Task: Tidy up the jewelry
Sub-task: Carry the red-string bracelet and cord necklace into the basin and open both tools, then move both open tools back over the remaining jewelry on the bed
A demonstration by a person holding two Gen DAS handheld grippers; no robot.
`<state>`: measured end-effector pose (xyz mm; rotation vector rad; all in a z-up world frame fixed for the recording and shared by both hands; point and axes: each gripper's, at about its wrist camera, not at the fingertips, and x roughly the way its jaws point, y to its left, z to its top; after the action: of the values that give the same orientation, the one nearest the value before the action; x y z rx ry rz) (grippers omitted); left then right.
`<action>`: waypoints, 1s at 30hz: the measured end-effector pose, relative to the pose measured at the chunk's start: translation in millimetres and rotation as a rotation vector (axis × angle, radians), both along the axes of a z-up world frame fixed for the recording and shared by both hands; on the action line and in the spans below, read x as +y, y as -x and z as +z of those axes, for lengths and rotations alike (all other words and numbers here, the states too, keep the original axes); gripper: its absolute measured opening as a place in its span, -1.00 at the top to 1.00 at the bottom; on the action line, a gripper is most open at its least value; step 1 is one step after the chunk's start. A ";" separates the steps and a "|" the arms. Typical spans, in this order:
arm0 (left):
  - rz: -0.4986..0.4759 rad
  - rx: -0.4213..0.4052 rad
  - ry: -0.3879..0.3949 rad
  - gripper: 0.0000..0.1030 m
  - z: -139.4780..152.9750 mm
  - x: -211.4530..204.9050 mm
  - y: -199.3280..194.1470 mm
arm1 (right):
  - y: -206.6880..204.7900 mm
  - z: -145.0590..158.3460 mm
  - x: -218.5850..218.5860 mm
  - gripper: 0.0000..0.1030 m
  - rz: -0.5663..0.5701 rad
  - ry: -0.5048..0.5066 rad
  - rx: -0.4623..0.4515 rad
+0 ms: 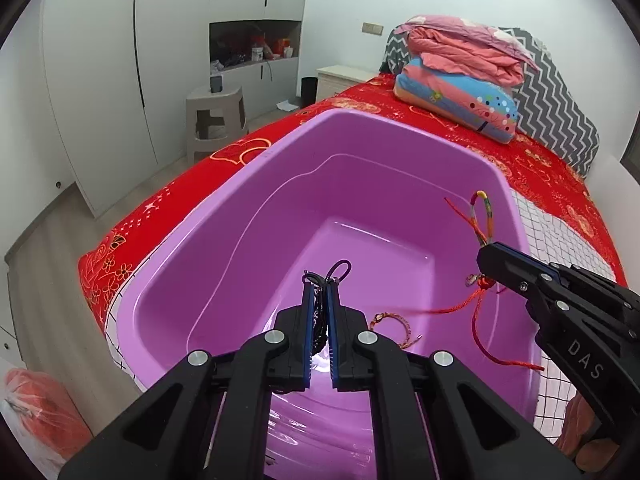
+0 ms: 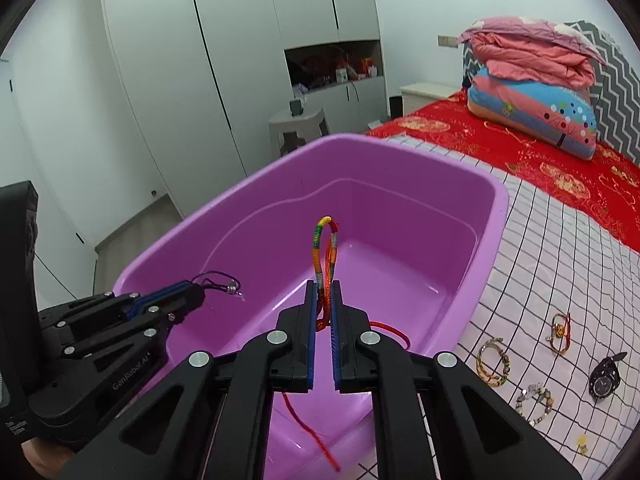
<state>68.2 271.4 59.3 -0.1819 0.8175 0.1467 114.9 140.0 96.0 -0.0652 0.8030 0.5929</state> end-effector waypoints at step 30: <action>0.135 0.005 -0.046 -0.78 16.9 -0.6 26.1 | 20.7 10.0 -33.4 0.09 -0.079 0.016 -0.064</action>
<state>42.2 270.8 76.2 -0.1938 0.8060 0.2923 94.2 106.6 105.9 -0.0667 0.7448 0.5076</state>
